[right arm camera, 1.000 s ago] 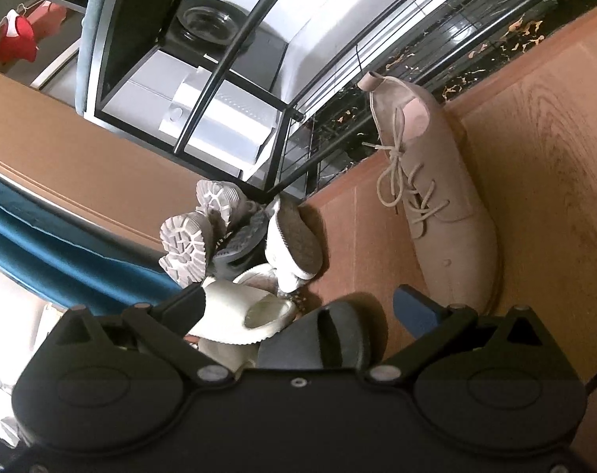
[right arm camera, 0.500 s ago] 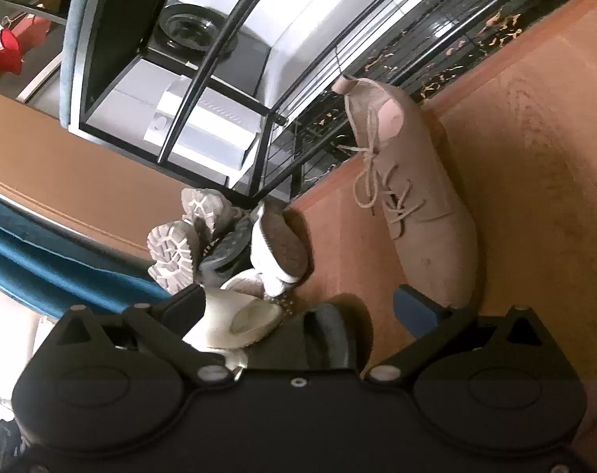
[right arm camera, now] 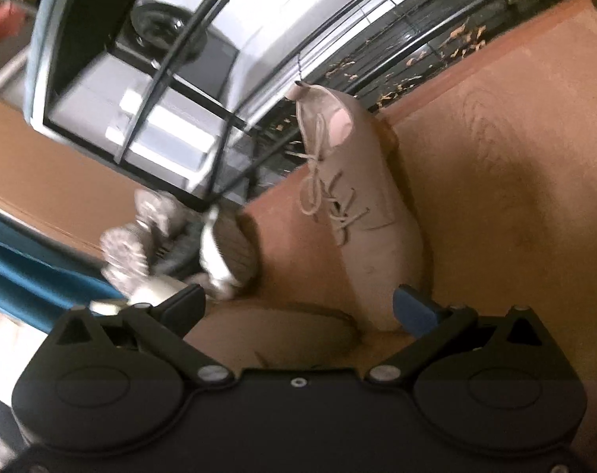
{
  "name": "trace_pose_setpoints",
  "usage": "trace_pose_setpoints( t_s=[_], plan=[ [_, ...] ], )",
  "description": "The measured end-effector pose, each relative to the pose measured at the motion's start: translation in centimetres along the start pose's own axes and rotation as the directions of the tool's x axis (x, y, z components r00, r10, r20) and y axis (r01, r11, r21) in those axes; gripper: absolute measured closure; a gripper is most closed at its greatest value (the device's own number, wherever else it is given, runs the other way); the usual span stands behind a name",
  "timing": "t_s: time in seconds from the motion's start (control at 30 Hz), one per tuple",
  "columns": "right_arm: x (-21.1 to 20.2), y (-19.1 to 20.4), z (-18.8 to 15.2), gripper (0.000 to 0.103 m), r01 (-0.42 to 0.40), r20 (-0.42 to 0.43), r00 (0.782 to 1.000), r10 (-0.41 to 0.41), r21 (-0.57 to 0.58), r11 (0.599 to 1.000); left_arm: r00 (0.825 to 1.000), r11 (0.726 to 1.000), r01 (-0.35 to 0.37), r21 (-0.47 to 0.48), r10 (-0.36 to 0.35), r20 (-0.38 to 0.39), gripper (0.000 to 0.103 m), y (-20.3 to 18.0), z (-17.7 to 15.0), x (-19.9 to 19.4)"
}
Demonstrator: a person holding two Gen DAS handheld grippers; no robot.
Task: Organize scattered shoes
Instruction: 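Carry the pink cork-heeled shoe over the pile toward the right tool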
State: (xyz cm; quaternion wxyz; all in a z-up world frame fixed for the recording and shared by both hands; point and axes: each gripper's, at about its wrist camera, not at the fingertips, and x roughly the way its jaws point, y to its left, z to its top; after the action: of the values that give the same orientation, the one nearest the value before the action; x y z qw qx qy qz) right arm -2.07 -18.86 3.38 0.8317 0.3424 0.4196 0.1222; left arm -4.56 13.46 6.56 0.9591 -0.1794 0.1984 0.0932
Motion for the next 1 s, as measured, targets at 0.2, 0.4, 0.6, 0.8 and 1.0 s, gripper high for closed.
trace_pose_setpoints(
  t_s=[0.2,0.4,0.6,0.8,1.0],
  plan=[
    [0.8,0.9,-0.6,0.0,0.001,-0.032,0.999,-0.003,-0.076,0.997,0.998,0.998,-0.049,-0.034,0.05,0.036,0.03,2.4,1.7,1.6],
    [1.5,2.6,-1.4,0.0,-0.008,-0.06,0.998,-0.004,-0.204,0.979,0.998,0.996,-0.02,-0.087,0.025,0.05,0.026,4.4,3.0,0.0],
    [1.7,6.6,-3.6,0.0,-0.073,-0.112,0.994,0.021,-0.481,0.873,0.995,0.992,-0.052,-0.112,0.061,0.076,0.016,5.6,3.1,-4.1],
    [2.3,10.9,-7.4,0.002,-0.196,-0.224,0.974,0.04,-0.733,0.652,0.988,0.983,-0.121,-0.138,0.133,0.078,0.001,6.2,2.3,-6.5],
    [3.3,12.8,-8.9,0.01,-0.147,-0.174,0.985,-0.009,-0.857,0.494,0.97,0.948,-0.24,-0.207,0.24,-0.025,0.001,7.6,2.1,-5.4]
  ],
)
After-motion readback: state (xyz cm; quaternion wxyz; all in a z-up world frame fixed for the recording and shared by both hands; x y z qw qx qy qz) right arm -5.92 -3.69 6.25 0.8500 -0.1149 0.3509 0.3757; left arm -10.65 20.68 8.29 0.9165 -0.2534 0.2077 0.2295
